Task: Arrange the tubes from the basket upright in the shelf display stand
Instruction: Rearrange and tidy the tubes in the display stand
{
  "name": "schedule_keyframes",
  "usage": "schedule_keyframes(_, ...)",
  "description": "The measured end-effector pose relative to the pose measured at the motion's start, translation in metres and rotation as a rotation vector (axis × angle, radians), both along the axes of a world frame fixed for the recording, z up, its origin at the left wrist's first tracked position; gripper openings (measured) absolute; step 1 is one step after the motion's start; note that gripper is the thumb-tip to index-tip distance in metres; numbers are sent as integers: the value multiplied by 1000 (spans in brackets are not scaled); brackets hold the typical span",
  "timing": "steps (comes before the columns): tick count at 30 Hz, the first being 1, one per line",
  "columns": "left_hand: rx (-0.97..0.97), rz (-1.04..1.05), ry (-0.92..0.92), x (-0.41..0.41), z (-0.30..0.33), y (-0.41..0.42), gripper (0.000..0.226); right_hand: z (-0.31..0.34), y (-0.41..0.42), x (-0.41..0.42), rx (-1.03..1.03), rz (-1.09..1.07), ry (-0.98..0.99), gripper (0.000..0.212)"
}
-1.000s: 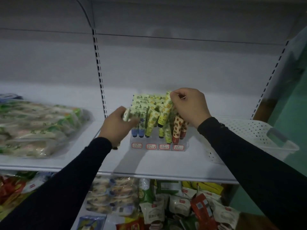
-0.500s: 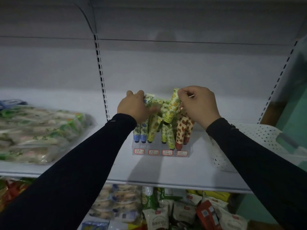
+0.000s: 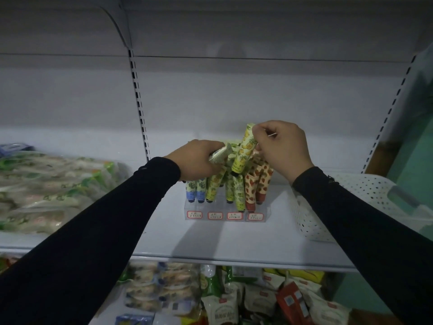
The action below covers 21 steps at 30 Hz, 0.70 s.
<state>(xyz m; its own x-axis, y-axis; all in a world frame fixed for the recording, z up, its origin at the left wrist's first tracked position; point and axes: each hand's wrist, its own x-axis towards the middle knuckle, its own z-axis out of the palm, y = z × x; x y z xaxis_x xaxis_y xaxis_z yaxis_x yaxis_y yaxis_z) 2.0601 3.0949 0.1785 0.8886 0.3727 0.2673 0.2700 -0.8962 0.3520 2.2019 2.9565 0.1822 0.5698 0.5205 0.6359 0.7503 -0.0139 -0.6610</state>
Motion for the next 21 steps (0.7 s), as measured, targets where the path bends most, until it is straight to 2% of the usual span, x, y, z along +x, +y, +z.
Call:
schedule_keyframes(11, -45, 87, 36, -14, -4, 1, 12, 1, 14, -7, 37, 3, -50, 28)
schedule_keyframes(21, -140, 122, -34, -22, -13, 2, 12, -3, 41, 3, 29, -4, -189, 37)
